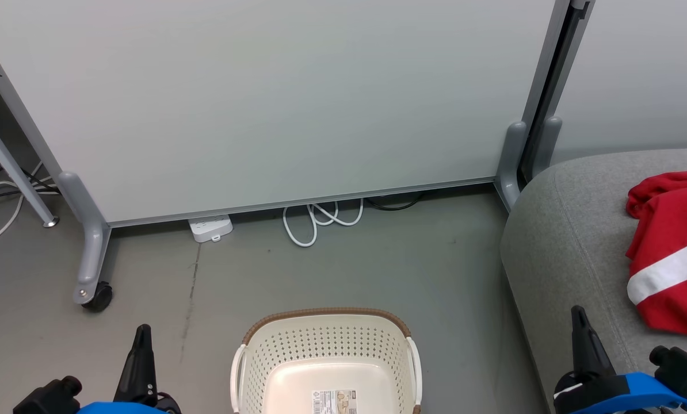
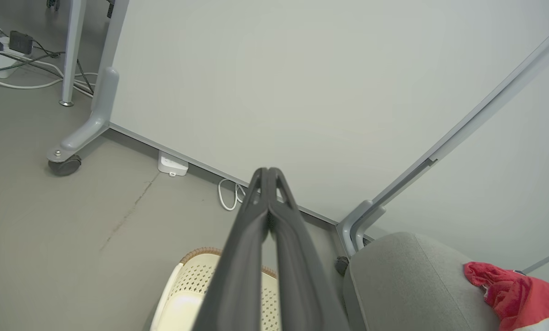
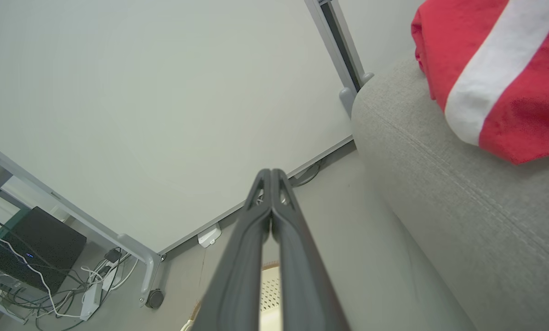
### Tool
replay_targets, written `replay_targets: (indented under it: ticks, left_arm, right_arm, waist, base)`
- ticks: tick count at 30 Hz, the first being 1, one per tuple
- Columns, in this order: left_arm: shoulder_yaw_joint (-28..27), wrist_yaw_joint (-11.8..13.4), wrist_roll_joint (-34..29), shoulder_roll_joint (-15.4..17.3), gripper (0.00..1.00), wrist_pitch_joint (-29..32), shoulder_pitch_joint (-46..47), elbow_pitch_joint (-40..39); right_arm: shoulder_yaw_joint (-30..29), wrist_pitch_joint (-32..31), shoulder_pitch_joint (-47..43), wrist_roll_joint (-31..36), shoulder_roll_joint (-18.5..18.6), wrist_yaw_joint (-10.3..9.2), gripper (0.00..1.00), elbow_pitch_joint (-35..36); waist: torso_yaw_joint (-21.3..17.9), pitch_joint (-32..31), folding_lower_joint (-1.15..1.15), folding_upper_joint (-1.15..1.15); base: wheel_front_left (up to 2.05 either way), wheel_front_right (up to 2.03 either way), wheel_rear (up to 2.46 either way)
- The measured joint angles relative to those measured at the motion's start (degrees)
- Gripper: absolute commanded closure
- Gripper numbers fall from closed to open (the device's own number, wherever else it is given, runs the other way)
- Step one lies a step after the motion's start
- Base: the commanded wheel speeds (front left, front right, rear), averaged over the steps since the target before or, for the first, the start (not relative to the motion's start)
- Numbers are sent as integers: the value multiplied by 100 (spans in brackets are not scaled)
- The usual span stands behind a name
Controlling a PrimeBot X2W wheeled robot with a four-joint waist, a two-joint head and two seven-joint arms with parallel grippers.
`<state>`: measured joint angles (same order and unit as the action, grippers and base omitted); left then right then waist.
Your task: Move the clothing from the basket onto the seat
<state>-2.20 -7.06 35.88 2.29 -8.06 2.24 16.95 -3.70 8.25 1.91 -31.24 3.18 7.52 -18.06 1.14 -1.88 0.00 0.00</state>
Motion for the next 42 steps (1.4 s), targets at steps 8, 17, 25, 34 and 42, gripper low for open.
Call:
replay_targets:
  ticks: [8,17,25,34,42]
  left_arm:
    - [-74,-1,666,2,100,172,27,-33]
    - [-113,-9,1357,5,100,349,84,-60]
    - [-143,-10,1906,10,100,501,118,-87]
    - [-181,-14,2493,16,100,649,143,-113]
    - [-235,-14,2963,20,100,766,166,-138]
  right_arm:
    - [-32,-174,29,-720,-4,0,100,40]
    - [-57,-350,73,-1463,-8,0,100,92]
    - [-87,-488,137,-2076,-10,0,100,136]
    - [-119,-650,158,-2705,-12,-1,100,174]
    - [-147,-775,185,-3206,-13,-1,100,201]
  waist:
    - [-9,17,0,0]
    - [-19,35,0,0]
    - [-28,51,0,0]
    - [-38,70,0,0]
    - [-47,86,0,0]
  base:
    - [0,0,0]
    - [0,0,0]
    - [0,0,0]
    - [0,0,0]
    - [0,0,0]
